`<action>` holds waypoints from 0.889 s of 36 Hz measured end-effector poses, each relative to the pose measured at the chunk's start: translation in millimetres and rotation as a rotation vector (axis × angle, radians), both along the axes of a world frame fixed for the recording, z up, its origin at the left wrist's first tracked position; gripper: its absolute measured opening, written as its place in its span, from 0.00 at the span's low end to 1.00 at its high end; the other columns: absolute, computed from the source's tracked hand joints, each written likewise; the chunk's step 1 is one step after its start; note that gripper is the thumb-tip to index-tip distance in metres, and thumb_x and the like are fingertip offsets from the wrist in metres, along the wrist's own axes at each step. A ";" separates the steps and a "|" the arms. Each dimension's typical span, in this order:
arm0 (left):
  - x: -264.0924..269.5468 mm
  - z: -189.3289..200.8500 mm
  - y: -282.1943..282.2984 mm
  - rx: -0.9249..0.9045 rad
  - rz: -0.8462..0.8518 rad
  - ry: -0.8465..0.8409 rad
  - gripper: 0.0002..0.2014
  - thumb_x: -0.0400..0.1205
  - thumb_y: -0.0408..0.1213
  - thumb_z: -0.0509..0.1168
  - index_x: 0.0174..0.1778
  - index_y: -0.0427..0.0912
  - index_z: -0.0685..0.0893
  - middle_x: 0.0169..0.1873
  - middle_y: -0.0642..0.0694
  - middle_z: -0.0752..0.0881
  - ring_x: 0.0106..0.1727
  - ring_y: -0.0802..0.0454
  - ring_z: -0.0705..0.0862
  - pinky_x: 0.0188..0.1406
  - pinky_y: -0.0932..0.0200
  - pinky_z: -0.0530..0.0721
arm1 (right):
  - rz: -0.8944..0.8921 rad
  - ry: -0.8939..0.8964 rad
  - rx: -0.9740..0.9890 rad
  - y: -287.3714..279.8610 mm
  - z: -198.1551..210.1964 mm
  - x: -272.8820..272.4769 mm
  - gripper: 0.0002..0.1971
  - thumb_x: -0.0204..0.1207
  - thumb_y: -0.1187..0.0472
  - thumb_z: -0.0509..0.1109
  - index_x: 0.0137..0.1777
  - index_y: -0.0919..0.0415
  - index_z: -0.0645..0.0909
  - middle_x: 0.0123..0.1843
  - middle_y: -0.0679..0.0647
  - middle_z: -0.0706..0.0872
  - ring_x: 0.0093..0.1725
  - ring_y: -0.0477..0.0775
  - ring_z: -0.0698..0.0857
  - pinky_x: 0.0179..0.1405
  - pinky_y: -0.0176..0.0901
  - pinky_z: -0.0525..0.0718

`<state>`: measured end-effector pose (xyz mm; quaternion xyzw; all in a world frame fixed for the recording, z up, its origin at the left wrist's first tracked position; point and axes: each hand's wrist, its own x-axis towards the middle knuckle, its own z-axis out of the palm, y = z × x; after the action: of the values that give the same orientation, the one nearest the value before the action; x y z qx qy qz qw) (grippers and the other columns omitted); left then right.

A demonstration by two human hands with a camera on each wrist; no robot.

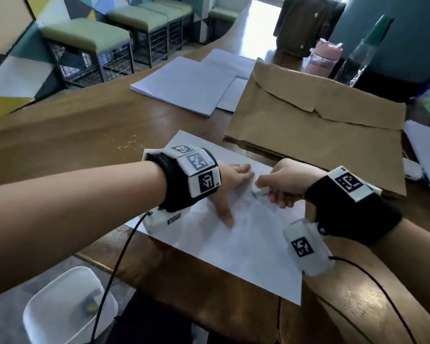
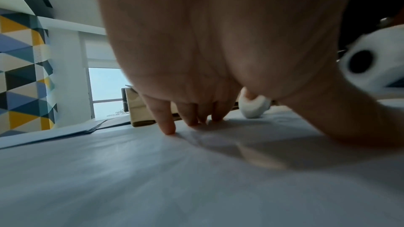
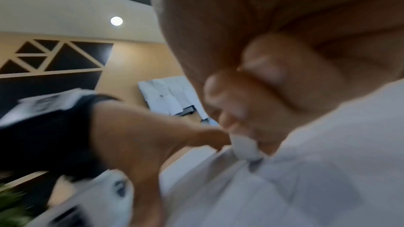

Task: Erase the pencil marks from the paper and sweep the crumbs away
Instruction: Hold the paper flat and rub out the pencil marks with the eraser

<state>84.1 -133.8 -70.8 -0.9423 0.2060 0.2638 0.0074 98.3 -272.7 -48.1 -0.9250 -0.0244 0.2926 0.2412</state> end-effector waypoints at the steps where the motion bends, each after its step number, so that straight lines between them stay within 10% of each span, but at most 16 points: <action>1: 0.2 -0.9 -0.4 0.015 -0.011 -0.004 0.61 0.69 0.56 0.74 0.83 0.42 0.36 0.83 0.48 0.37 0.84 0.53 0.40 0.83 0.56 0.42 | 0.028 -0.007 -0.017 2.3 -2.2 -5.4 0.16 0.75 0.62 0.65 0.25 0.64 0.74 0.13 0.51 0.77 0.10 0.48 0.72 0.12 0.30 0.68; 32: -0.9 -2.2 -3.3 0.032 -0.021 -0.010 0.61 0.70 0.58 0.72 0.82 0.41 0.33 0.83 0.46 0.36 0.84 0.50 0.40 0.81 0.53 0.44 | -0.276 0.103 0.208 -0.2 -4.4 -4.4 0.11 0.76 0.61 0.66 0.35 0.68 0.77 0.09 0.46 0.66 0.10 0.43 0.55 0.13 0.23 0.53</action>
<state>83.2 -137.2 -73.0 -0.9411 0.2118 0.2623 0.0262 93.9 -272.9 -52.5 -0.8734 0.0852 0.2996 0.3745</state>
